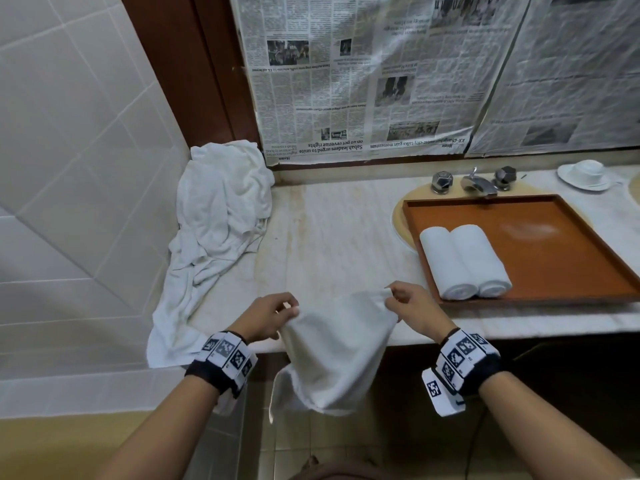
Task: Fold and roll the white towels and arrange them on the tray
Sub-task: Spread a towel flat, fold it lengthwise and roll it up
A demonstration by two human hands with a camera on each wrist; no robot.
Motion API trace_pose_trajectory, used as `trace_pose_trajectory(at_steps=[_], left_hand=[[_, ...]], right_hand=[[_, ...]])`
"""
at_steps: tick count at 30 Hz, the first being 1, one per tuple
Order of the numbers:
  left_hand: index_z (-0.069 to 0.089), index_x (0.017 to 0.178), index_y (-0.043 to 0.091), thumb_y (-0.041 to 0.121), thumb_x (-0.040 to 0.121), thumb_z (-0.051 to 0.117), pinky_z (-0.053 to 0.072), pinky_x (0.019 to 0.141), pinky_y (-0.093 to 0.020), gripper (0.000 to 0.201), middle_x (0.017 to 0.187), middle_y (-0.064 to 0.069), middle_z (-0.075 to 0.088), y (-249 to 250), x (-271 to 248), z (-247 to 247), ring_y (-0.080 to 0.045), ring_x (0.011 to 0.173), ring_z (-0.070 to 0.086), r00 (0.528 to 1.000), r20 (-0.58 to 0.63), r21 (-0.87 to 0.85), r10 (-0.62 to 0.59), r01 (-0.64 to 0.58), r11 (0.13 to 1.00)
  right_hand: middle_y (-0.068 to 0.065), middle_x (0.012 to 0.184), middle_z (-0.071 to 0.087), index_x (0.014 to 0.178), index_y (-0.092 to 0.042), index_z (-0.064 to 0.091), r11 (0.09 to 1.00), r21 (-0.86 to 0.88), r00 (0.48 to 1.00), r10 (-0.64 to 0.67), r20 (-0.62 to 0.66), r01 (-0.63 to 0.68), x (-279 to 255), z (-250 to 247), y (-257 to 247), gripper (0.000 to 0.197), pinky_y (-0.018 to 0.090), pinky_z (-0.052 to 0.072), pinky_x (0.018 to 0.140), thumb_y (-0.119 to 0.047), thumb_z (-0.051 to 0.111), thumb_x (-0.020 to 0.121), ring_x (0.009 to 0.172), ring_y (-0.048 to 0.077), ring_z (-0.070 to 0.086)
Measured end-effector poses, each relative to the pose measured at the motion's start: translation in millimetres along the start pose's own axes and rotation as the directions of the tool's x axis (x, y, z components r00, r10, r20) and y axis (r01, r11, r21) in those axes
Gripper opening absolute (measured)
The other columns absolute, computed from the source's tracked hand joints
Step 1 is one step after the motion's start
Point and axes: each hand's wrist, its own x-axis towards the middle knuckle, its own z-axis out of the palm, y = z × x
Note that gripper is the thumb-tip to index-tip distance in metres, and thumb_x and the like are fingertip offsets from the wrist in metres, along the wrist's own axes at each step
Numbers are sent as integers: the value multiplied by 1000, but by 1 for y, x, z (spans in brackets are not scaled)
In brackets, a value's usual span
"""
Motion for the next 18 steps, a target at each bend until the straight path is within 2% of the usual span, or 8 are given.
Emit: trace_pose_trajectory(at_steps=[2,5,8,11,14,16,18], left_hand=[[64,92,24,33,98,60,54,57,-29,11,75,-3,64,3,3,-4,-21,59,63,998,-55,3,25,-25,1000],[64,90,26,34,97,61,52,61,-30,11,71,-1,64,7,4,-5,-16,55,60,995,-95,31,17,-15,999],[65,90,25,35,96,62,49,56,-22,12,76,-1,66,7,2,-5,-13,53,59,991,-134,49,-7,14,999],[68,95,24,34,88,73,45,54,-14,13,87,0,69,7,-2,-10,-9,54,61,993,-116,21,-36,39,999],[69,100,24,26,80,79,46,56,-12,22,93,2,69,3,-6,-16,-9,62,65,992,-110,56,-62,68,996],[70,97,24,21,80,79,51,61,-17,19,92,2,71,0,-7,-23,-12,67,68,985,-161,81,-70,83,993],[72,88,25,19,79,80,52,65,-26,13,80,3,73,-1,-7,-31,-7,64,67,971,-229,46,-67,79,996]], right_hand=[[-1,69,65,78,-19,63,1000,-3,1000,-7,-9,7,2,-5,2,15,36,50,62,-9,59,88,66,17,58],[3,70,64,73,-23,61,1000,-13,1000,1,-11,-1,1,-8,5,22,41,53,64,-9,59,90,67,18,57],[5,72,67,77,-19,63,1000,25,1000,-5,-16,5,-2,-11,6,20,40,52,63,-7,59,92,68,17,59],[7,75,69,85,-11,64,998,60,999,-6,-42,8,-2,-20,8,11,40,52,64,-10,60,95,69,17,60],[5,77,69,86,-12,64,999,44,997,-26,-74,29,-2,-34,9,11,38,53,65,-17,62,95,72,16,61],[1,74,68,84,-12,64,997,58,994,-45,-99,51,-2,-45,8,12,33,53,62,-17,62,96,72,14,60],[2,74,68,84,-11,64,995,71,993,-56,-109,64,1,-56,5,13,37,53,63,-16,63,95,72,15,61]])
